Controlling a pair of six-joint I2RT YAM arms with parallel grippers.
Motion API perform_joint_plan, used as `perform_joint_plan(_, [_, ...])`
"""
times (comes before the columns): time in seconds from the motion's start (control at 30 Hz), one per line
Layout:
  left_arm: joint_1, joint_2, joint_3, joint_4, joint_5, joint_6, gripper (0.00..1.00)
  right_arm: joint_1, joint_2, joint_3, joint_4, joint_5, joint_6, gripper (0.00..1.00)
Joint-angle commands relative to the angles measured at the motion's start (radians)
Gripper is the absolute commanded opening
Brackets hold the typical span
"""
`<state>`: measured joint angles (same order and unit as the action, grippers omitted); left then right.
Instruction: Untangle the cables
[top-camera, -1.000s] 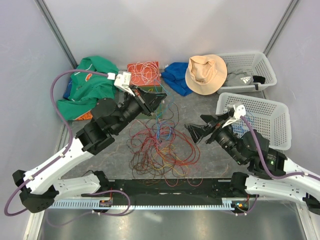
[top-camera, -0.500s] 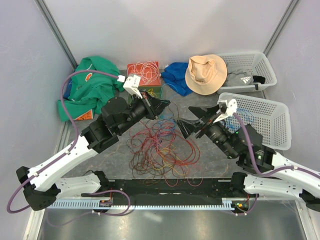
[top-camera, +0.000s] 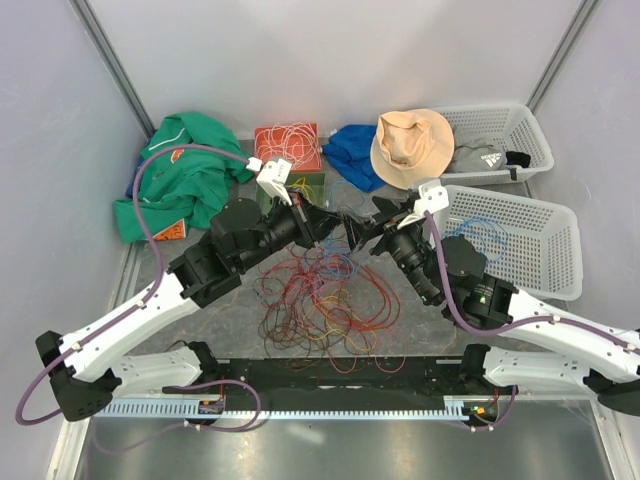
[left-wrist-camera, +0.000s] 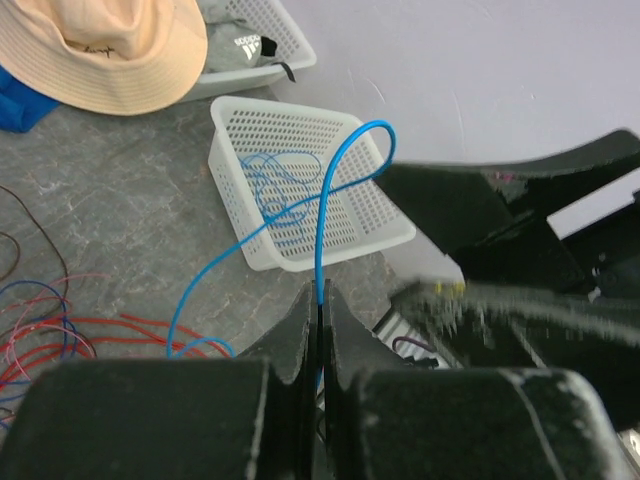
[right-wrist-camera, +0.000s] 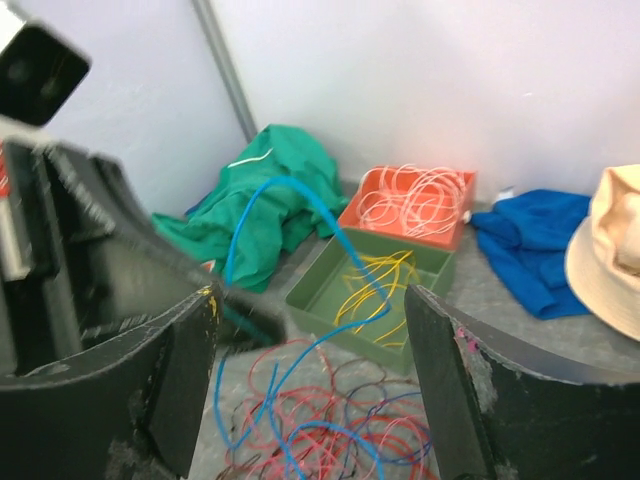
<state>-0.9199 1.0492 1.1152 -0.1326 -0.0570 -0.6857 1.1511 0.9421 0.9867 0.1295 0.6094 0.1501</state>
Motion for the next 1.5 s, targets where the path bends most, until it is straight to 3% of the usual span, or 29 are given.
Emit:
perform_joint_plan(0.0, [0.003, -0.041, -0.020, 0.024, 0.032, -0.031, 0.02, -0.037, 0.032, 0.056, 0.061, 0.062, -0.032, 0.78])
perform_joint_plan(0.43, [0.004, -0.087, -0.052, 0.021, 0.045, -0.023, 0.02, -0.146, 0.152, 0.099, 0.038, -0.085, 0.051, 0.49])
perform_joint_plan(0.63, [0.003, -0.109, -0.084, -0.001, -0.007, -0.006, 0.03, -0.146, 0.087, 0.095, 0.018, -0.085, 0.078, 0.00])
perform_joint_plan(0.83, [0.004, -0.172, -0.155, -0.013, -0.110, 0.034, 0.19, -0.145, 0.018, 0.135, -0.074, -0.050, 0.080, 0.00])
perform_joint_plan(0.87, [0.006, -0.181, -0.166, -0.015, -0.134, 0.041, 0.37, -0.146, 0.006, 0.141, -0.083, -0.045, 0.077, 0.00])
perform_joint_plan(0.93, [0.004, -0.215, -0.196, -0.034, -0.162, 0.044, 0.56, -0.146, -0.003, 0.164, -0.111, -0.033, 0.068, 0.00])
perform_joint_plan(0.97, [0.004, -0.228, -0.207, -0.042, -0.196, 0.041, 0.73, -0.146, -0.008, 0.173, -0.120, -0.022, 0.063, 0.00])
perform_joint_plan(1.0, [0.004, -0.241, -0.227, -0.056, -0.217, 0.040, 0.81, -0.146, -0.008, 0.191, -0.126, -0.016, 0.060, 0.00])
perform_joint_plan(1.03, [0.004, -0.253, -0.239, -0.065, -0.240, 0.034, 0.99, -0.146, -0.008, 0.202, -0.154, -0.011, 0.054, 0.00])
perform_joint_plan(1.2, [0.003, -0.354, -0.392, 0.022, -0.268, 0.037, 1.00, -0.146, 0.004, 0.268, -0.197, 0.006, 0.054, 0.00])
perform_joint_plan(1.27, [0.003, -0.377, -0.469, 0.131, -0.177, 0.072, 1.00, -0.146, 0.017, 0.294, -0.226, 0.003, 0.063, 0.00])
perform_joint_plan(1.3, [0.004, -0.396, -0.558, 0.307, -0.137, 0.087, 1.00, -0.146, 0.020, 0.315, -0.237, -0.005, 0.074, 0.00])
perform_joint_plan(1.4, [-0.010, -0.391, -0.702, 0.567, -0.041, 0.144, 1.00, -0.146, 0.024, 0.354, -0.269, -0.020, 0.103, 0.00])
perform_joint_plan(1.47, [-0.029, -0.364, -0.726, 0.616, -0.034, 0.219, 1.00, -0.146, 0.027, 0.372, -0.294, -0.037, 0.115, 0.00])
